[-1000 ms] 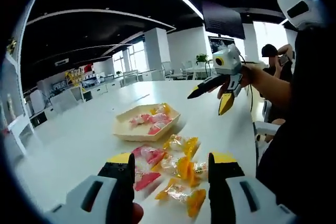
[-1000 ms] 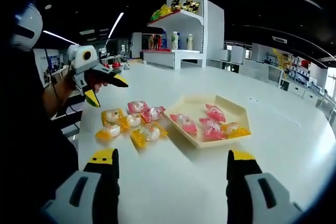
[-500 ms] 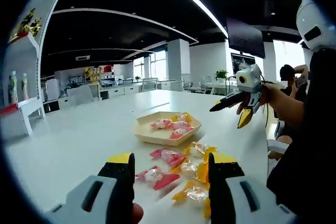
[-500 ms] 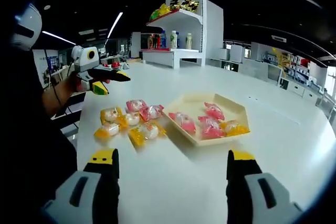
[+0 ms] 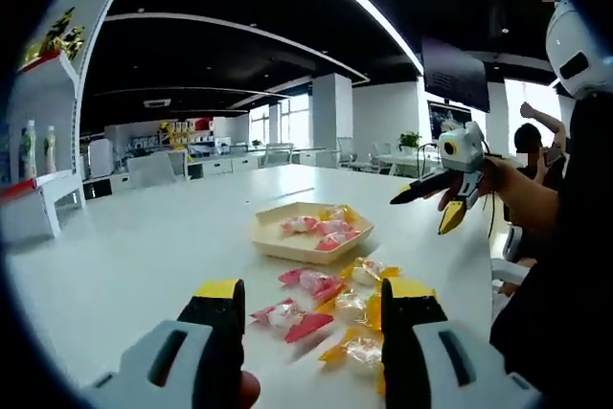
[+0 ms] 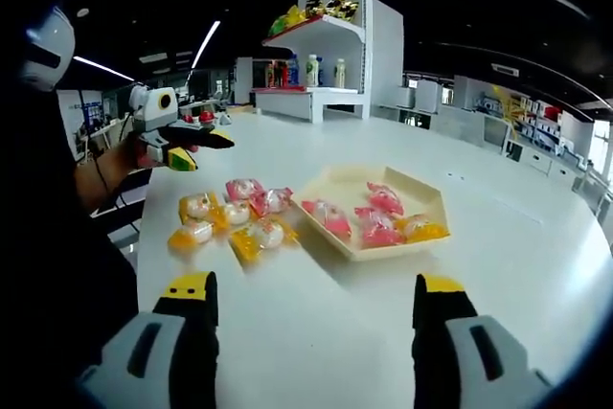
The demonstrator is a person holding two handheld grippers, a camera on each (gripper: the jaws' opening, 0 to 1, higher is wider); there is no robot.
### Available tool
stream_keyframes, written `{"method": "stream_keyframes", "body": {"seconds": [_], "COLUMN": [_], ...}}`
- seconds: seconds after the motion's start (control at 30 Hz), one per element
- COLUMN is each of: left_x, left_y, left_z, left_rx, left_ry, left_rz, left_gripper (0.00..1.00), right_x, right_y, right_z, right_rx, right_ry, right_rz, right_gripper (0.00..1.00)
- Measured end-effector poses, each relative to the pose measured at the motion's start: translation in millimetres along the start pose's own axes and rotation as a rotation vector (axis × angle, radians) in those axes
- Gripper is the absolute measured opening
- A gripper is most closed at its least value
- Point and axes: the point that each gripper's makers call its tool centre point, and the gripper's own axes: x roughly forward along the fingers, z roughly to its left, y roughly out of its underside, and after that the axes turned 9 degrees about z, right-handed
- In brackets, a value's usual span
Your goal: Pick up the marshmallows scattered on the table and place them into the bowl on the table
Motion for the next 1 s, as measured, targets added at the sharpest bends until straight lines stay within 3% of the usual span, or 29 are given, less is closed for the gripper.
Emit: {"method": "stream_keyframes", "body": {"seconds": [0.3, 1.0], "left_x": [-4.0, -12.2], "left_y": [4.1, 24.6], "left_z": [5.1, 11.1], "left_rx": [-0.006, 0.006], "left_ry": [-0.012, -0.040], "left_rz": [0.005, 0.077], "left_gripper": [0.57, 0.57], "right_x": [-1.1, 0.7], "right_y": [0.0, 7.4], "right_z": [0.5, -2.4], "right_rx": [-0.008, 0.007], "right_ry": [0.009, 0.014], "right_rz": [-0.002, 0.006], "right_gripper": [0.82, 0.82]}}
